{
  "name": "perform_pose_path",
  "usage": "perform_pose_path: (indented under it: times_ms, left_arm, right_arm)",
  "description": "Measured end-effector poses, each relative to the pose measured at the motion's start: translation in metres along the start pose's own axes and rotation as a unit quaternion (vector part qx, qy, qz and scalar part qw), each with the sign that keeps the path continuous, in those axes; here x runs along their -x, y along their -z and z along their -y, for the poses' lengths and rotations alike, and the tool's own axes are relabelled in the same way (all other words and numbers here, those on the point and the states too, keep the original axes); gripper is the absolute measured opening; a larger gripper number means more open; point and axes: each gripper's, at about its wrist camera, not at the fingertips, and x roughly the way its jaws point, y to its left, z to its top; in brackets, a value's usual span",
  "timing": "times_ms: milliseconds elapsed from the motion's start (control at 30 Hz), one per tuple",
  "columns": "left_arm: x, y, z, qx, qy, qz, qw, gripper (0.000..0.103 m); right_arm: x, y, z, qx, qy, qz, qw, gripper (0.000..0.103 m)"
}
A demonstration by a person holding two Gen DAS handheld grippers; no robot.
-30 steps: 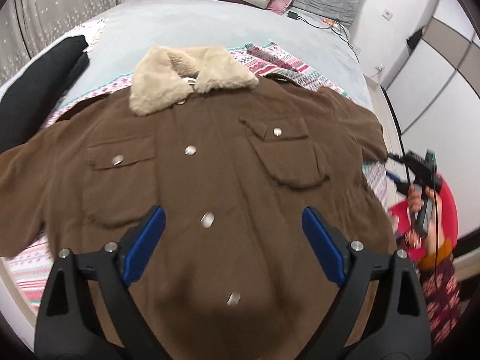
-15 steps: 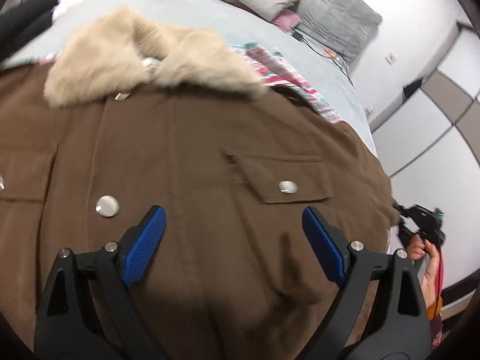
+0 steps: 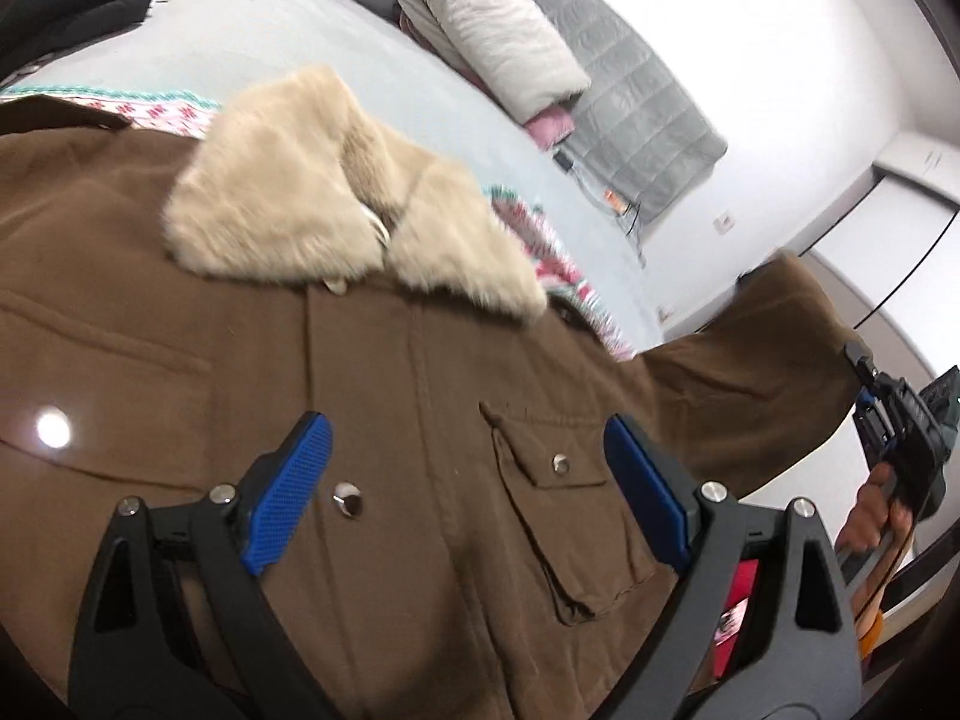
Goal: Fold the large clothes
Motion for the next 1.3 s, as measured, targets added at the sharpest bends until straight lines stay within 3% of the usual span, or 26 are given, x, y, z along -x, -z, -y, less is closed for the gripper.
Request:
perform_pose_path:
  times_ms: [133, 267, 367, 433, 500, 567, 633, 700, 800, 867, 933, 1067, 1167, 1233, 1300]
  left_arm:
    - [0.011, -0.009, -0.034, 0.040, 0.018, 0.013, 0.9990, 0.092]
    - [0.012, -0.010, -0.068, 0.108, 0.053, 0.017, 0.9926, 0.092]
    - [0.010, -0.010, -0.069, 0.121, 0.070, 0.012, 0.9901, 0.092]
    - [0.006, -0.009, -0.058, 0.097, 0.055, 0.005, 0.9938, 0.092]
    - [0.001, -0.008, -0.050, 0.081, 0.051, -0.005, 0.9954, 0.092]
    - [-0.006, -0.006, -0.043, 0.072, 0.054, -0.017, 0.9958, 0.092]
    - [-0.010, -0.006, -0.041, 0.070, 0.048, -0.025, 0.9961, 0.092]
    - [-0.010, -0.010, -0.043, 0.075, 0.047, -0.025, 0.9957, 0.092]
    - [-0.004, -0.012, -0.049, 0.083, 0.055, -0.022, 0.9948, 0.092]
    - [-0.005, -0.015, -0.054, 0.088, 0.067, -0.037, 0.9932, 0.092]
    - [-0.003, -0.017, -0.061, 0.096, 0.075, -0.044, 0.9915, 0.092]
    - [0.004, -0.020, -0.071, 0.117, 0.099, -0.028, 0.9878, 0.092]
    - [0.006, -0.020, -0.076, 0.129, 0.123, -0.022, 0.9837, 0.092]
    - [0.002, -0.019, -0.074, 0.126, 0.118, -0.027, 0.9845, 0.092]
    - [-0.002, -0.019, -0.070, 0.111, 0.089, -0.029, 0.9894, 0.091]
  right_arm:
    - [-0.034, 0.034, -0.096, 0.120, -0.084, -0.099, 0.984, 0.017]
    - [-0.065, 0.110, -0.154, 0.225, -0.156, -0.249, 0.929, 0.031]
    - [-0.063, 0.147, -0.165, 0.277, -0.157, -0.287, 0.904, 0.035]
    - [-0.055, 0.151, -0.153, 0.281, -0.154, -0.282, 0.905, 0.042]
    - [-0.052, 0.143, -0.131, 0.260, -0.142, -0.269, 0.916, 0.053]
    - [-0.059, 0.127, -0.110, 0.213, -0.129, -0.255, 0.934, 0.053]
    - [-0.063, 0.116, -0.098, 0.171, -0.122, -0.254, 0.944, 0.053]
    - [-0.085, 0.114, -0.092, 0.135, -0.125, -0.263, 0.947, 0.053]
    - [-0.124, 0.123, -0.097, 0.134, -0.102, -0.280, 0.945, 0.053]
    - [-0.145, 0.134, -0.105, 0.128, -0.107, -0.298, 0.940, 0.053]
    - [-0.152, 0.147, -0.114, 0.107, -0.138, -0.320, 0.931, 0.053]
    - [-0.139, 0.165, -0.158, 0.098, -0.273, -0.358, 0.887, 0.053]
    - [-0.117, 0.169, -0.171, 0.118, -0.341, -0.380, 0.851, 0.053]
    - [-0.102, 0.165, -0.169, 0.132, -0.348, -0.381, 0.846, 0.053]
    - [-0.092, 0.156, -0.156, 0.137, -0.333, -0.374, 0.855, 0.053]
